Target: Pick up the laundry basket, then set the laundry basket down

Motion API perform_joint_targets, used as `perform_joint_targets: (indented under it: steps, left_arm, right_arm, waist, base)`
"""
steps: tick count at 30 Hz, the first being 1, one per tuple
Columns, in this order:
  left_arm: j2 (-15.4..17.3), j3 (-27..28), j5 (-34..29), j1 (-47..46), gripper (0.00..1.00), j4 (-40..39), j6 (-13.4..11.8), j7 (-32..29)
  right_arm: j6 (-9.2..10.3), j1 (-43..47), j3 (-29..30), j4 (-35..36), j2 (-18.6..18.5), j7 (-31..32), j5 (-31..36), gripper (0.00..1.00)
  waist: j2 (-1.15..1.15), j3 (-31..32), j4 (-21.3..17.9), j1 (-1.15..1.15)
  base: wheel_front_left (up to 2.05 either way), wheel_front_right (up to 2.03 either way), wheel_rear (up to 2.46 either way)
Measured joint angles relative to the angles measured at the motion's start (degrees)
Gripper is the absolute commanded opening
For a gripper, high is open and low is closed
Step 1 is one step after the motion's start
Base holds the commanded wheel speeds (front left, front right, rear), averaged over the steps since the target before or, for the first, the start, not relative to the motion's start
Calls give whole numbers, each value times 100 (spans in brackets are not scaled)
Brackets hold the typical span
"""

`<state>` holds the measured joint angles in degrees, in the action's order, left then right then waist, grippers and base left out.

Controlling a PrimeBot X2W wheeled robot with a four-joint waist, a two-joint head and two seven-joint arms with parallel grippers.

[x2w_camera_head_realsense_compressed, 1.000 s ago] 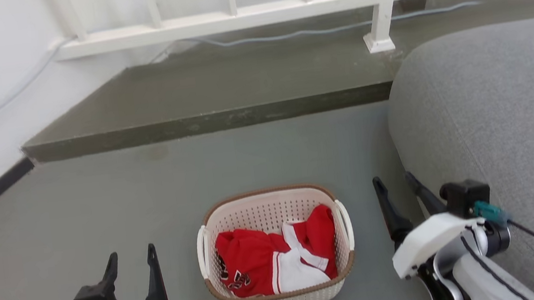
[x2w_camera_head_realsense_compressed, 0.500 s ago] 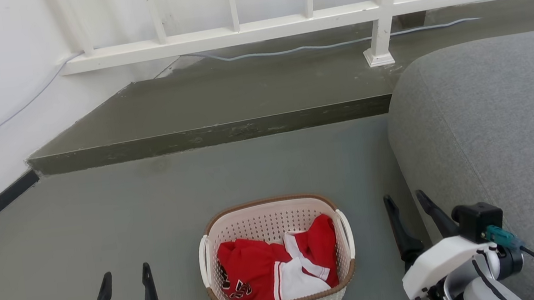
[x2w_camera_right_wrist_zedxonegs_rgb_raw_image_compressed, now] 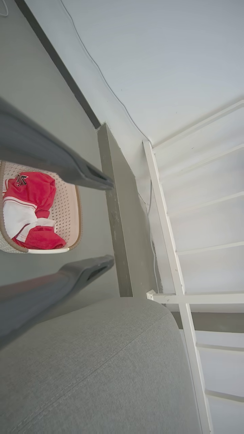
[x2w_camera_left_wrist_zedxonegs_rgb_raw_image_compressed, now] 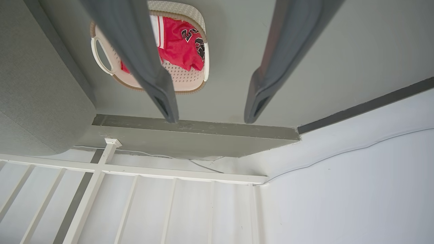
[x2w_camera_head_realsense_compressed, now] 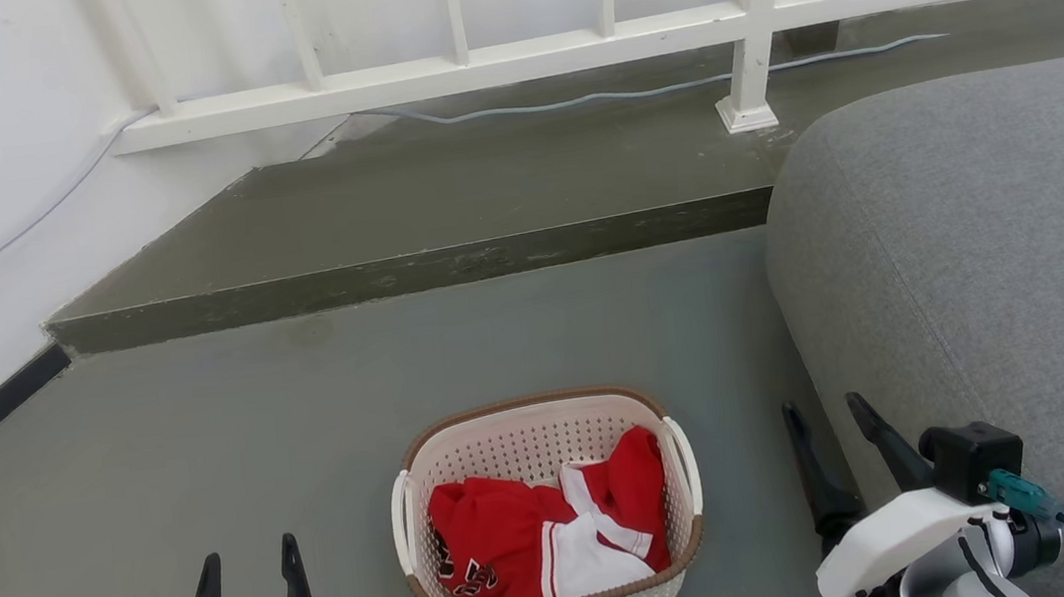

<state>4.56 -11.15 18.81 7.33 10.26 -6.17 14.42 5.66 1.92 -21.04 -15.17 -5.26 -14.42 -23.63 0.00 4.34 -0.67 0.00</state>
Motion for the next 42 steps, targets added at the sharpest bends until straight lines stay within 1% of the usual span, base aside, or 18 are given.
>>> perform_joint_targets:
  steps: [3, 21, 22, 27, 33, 42]
  left_arm:
    - [-2, 18, -1, 8, 100, -16, -43, 0]
    - [-12, 77, -52, 118, 100, -99, -43, 0]
    - [-19, 77, -52, 120, 0, -90, -42, 0]
    - [-90, 3, -49, 157, 0, 205, -41, -26]
    - [-112, 47, 154, 177, 0, 225, 9, -78]
    - [-123, 185, 814, 171, 0, 248, 70, -267]
  right_arm:
    - [0, 10, 37, 49, 9, 0, 2, 100]
    - [0, 209, 199, 231, 83, 0, 111, 100]
    - [-1, 224, 200, 216, 88, 0, 118, 0]
    - [-2, 422, 180, -42, 124, 10, 113, 0]
    - [-53, 471, 227, -31, 129, 19, -103, 0]
    - [-114, 467, 387, 22, 149, 144, -740, 0]
  waist:
    - [0, -4, -8, 0]
    - [0, -29, -22, 0]
    - [0, -30, -22, 0]
    - [0, -31, -23, 0]
    - [0, -50, -19, 0]
    - [0, -88, -11, 0]
  base:
    - [0, 0, 0]
    - [0, 0, 0]
    - [0, 0, 0]
    - [0, 0, 0]
    - [0, 0, 0]
    - [0, 0, 0]
